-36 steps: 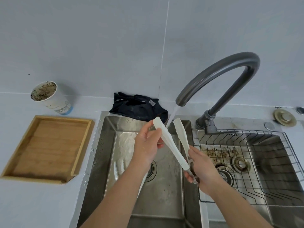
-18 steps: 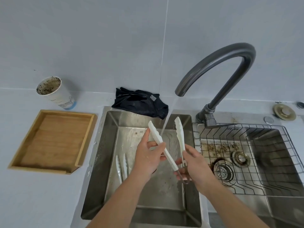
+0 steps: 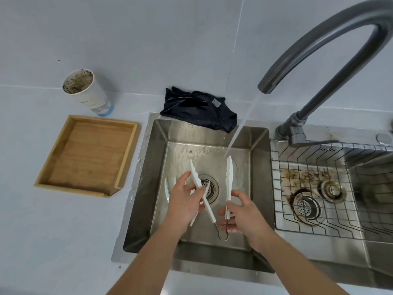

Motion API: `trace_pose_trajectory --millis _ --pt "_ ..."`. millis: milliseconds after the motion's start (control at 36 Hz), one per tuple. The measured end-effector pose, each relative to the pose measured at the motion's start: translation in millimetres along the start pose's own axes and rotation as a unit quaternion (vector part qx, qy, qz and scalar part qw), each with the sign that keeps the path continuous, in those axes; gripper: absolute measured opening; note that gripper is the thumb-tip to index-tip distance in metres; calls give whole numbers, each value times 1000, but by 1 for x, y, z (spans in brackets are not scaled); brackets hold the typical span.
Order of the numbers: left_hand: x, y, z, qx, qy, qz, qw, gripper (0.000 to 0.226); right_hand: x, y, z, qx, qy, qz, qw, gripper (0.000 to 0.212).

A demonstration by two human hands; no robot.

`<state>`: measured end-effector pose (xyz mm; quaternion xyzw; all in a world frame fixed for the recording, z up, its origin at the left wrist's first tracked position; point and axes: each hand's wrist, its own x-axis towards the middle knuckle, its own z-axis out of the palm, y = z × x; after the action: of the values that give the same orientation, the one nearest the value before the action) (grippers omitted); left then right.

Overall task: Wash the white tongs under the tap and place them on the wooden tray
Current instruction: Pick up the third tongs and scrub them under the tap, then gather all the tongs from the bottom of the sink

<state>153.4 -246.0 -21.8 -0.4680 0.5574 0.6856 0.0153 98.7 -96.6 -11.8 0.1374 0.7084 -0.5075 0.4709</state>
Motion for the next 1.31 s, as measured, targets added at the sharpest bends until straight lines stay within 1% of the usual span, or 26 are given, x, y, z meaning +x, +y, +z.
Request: trace_pose_trajectory --millis 139,278,361,472,583,722,889,1000,1083,1167,1250,1278,1306 --pt "10 -16 -14 14 18 -20 1000 58 15 17 14 -11 -7 20 1000 29" --pt "17 -29 -30 72 28 -11 997 48 28 27 29 -9 -22 42 999 31" --pt "23 -36 -38 115 38 -7 993 48 41 34 40 -6 -23 47 999 30" --pt "27 -39 -46 152 35 -8 988 50 54 44 54 -7 -21 55 998 27" --pt "34 -49 -54 179 33 -10 983 39 64 55 64 -8 -23 80 996 31" --pt "43 -60 -56 228 23 -8 973 41 70 66 72 -3 -5 98 995 30" --pt "52 -69 -54 237 25 -22 971 40 80 77 79 4 17 109 994 32" --pt "55 -73 -55 240 18 -29 970 40 86 79 80 9 18 112 993 33" --pt "58 -76 -58 248 14 -36 968 35 90 78 79 1 14 113 994 36" --pt "62 -79 -65 273 33 -34 961 30 95 77 79 -18 6 117 993 34" --pt "65 -80 -72 293 62 -30 953 20 99 77 79 -28 8 122 992 31" --pt "66 -81 -73 303 70 -32 950 19 100 77 79 -31 7 125 992 31" --pt "69 -82 -74 312 78 -36 946 23 102 78 78 -35 6 128 991 30"
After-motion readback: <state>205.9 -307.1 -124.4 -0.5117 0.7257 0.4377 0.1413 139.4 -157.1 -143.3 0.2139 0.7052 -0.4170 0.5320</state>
